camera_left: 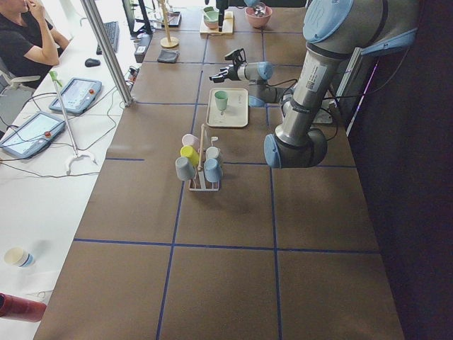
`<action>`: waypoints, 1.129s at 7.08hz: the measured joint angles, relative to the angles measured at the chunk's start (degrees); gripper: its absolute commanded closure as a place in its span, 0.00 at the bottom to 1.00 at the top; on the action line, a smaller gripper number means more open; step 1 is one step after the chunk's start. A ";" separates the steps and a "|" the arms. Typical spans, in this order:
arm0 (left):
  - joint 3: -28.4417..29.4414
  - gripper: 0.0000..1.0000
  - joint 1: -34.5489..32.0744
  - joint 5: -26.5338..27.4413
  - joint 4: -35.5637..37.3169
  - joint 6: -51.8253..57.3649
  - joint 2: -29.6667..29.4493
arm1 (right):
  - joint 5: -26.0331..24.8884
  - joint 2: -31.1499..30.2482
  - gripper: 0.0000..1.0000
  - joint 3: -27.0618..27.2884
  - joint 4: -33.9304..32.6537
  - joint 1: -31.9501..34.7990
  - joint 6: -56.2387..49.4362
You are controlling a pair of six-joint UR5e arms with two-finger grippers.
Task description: Pick up and place green cup on tray
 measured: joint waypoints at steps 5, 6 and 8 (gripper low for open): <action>-11.09 0.01 -19.05 -25.70 20.60 -3.01 2.30 | -0.12 0.11 0.00 -0.14 0.04 0.43 -0.46; -12.06 0.01 -25.62 -35.78 22.81 -4.54 4.76 | -0.14 0.14 0.00 -0.27 0.05 0.76 -0.55; -10.57 0.01 -40.09 -56.56 24.53 -5.08 10.75 | -0.09 0.17 0.00 -0.80 0.05 1.86 -0.74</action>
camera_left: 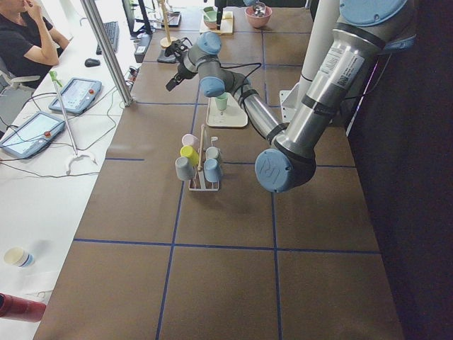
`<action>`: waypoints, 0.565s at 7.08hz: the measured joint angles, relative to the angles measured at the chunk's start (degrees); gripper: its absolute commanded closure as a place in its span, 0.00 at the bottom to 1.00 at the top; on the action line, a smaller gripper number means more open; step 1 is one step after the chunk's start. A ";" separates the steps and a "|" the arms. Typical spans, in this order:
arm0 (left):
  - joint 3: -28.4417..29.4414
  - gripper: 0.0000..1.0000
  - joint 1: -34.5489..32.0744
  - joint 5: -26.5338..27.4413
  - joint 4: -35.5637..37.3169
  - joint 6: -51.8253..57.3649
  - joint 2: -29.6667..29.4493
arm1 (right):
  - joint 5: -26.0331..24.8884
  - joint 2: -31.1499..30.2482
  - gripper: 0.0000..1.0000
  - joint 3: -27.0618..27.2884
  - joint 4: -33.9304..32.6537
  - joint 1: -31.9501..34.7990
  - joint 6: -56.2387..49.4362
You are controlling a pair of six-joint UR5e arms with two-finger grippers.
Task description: Pick up and place green cup on tray
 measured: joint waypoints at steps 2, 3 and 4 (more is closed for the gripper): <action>9.00 0.01 -14.67 -20.52 1.82 3.84 3.73 | 0.09 0.01 0.00 -0.14 0.03 0.66 -0.13; 14.80 0.01 -21.11 -27.81 2.08 9.79 5.35 | 0.11 0.01 0.00 -0.16 0.04 0.84 -0.40; 20.02 0.01 -25.48 -31.10 2.52 17.11 6.84 | 0.11 -0.01 0.00 -0.19 0.02 1.01 -0.93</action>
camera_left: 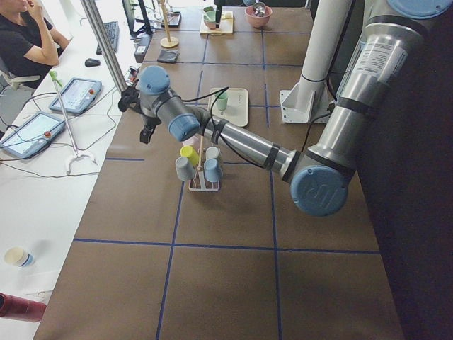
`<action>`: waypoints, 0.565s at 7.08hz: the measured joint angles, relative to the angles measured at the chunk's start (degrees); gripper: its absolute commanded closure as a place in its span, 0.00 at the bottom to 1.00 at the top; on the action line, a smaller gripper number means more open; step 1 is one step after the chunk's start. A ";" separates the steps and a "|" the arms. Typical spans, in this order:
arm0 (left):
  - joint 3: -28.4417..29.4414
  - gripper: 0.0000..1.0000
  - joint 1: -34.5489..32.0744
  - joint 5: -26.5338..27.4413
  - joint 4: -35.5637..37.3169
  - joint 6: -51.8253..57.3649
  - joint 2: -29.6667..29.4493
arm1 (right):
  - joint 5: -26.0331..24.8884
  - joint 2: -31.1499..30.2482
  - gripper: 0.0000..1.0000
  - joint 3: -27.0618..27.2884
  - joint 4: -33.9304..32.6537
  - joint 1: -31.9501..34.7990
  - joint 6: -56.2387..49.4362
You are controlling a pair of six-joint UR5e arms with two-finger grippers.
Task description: Pick up and place green cup on tray
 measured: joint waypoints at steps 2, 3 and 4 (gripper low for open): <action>7.61 0.00 -3.60 1.51 2.81 9.94 3.89 | 0.30 -0.21 0.00 -0.75 -0.12 1.58 -2.98; 8.83 0.00 -3.90 5.89 5.56 15.80 6.12 | 1.79 -0.54 0.00 -2.04 -0.19 3.75 -6.29; 9.26 0.00 -4.21 10.41 10.29 23.03 7.70 | 5.16 -1.26 0.00 -4.20 -0.27 7.38 -11.80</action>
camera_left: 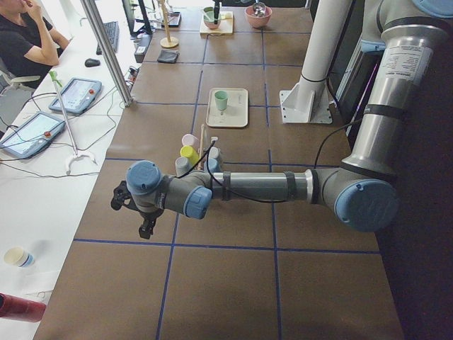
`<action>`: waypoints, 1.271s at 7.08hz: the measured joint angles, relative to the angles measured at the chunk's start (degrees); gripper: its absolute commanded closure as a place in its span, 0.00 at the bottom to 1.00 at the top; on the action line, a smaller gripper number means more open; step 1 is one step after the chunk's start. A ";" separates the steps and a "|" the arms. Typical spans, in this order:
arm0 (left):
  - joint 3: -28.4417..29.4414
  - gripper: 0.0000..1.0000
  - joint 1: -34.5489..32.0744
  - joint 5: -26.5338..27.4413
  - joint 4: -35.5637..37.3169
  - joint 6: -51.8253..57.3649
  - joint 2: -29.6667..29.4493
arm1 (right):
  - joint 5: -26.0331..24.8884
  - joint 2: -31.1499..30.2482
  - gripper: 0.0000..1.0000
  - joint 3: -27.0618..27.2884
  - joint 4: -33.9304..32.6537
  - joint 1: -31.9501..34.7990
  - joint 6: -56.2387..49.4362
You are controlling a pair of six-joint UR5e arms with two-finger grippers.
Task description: Pick up and place green cup on tray
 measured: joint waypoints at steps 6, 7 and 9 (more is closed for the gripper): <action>-4.09 0.00 -0.44 2.90 17.21 8.17 2.02 | 8.49 -4.00 0.00 -17.46 -0.88 18.86 -35.03; -5.04 0.00 -0.50 2.88 18.17 8.19 2.25 | 8.37 -4.72 0.00 -19.67 -0.99 19.77 -36.53; -5.56 0.00 -0.56 2.88 18.60 8.28 2.47 | 8.27 -6.58 0.00 -23.19 1.47 21.50 -36.97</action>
